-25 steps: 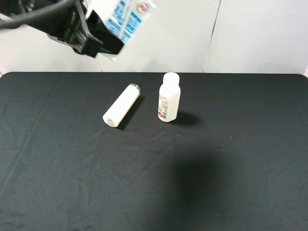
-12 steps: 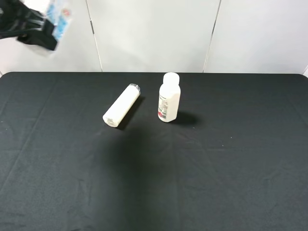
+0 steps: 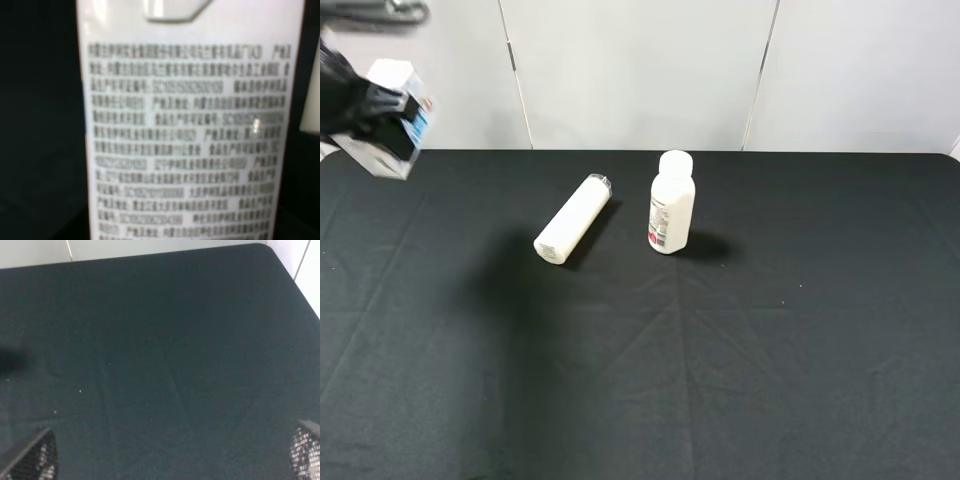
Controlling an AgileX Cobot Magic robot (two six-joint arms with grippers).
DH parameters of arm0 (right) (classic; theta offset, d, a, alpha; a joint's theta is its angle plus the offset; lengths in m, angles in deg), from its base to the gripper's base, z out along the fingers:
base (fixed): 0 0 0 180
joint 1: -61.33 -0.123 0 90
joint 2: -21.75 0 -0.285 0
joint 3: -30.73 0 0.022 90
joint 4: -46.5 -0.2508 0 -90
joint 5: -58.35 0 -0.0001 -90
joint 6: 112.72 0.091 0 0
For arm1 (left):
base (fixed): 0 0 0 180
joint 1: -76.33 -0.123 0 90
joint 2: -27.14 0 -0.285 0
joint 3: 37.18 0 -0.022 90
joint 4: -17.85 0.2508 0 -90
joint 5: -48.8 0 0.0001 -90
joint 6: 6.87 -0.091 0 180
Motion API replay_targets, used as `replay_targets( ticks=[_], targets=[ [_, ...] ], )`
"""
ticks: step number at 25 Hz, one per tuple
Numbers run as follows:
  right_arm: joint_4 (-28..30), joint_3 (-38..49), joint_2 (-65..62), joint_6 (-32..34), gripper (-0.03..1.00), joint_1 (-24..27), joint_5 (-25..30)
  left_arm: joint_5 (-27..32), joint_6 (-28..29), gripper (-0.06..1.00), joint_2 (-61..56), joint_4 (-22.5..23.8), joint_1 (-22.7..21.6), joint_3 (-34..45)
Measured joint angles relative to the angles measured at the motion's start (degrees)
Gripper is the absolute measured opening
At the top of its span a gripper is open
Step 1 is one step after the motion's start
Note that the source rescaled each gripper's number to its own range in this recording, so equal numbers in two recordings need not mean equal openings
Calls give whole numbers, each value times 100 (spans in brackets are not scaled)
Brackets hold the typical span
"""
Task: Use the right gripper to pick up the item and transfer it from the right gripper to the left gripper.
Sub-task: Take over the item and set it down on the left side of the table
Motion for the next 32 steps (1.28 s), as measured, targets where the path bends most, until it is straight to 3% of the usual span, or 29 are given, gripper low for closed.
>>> replay_targets(
  ticks=[5, 14, 24, 32],
  targets=[
    [0, 0, 0, 0, 100, 0, 0, -53, -139, 0, 699, -326, 0, 0],
    [0, 0, 0, 0, 100, 0, 0, -174, -168, 0, 1596, -367, 0, 12],
    [0, 0, 0, 0, 100, 0, 0, -637, -168, 0, 1744, -368, 0, 717],
    [0, 0, 0, 0, 100, 0, 0, -663, -168, 0, 1744, -380, 0, 771]
  ],
)
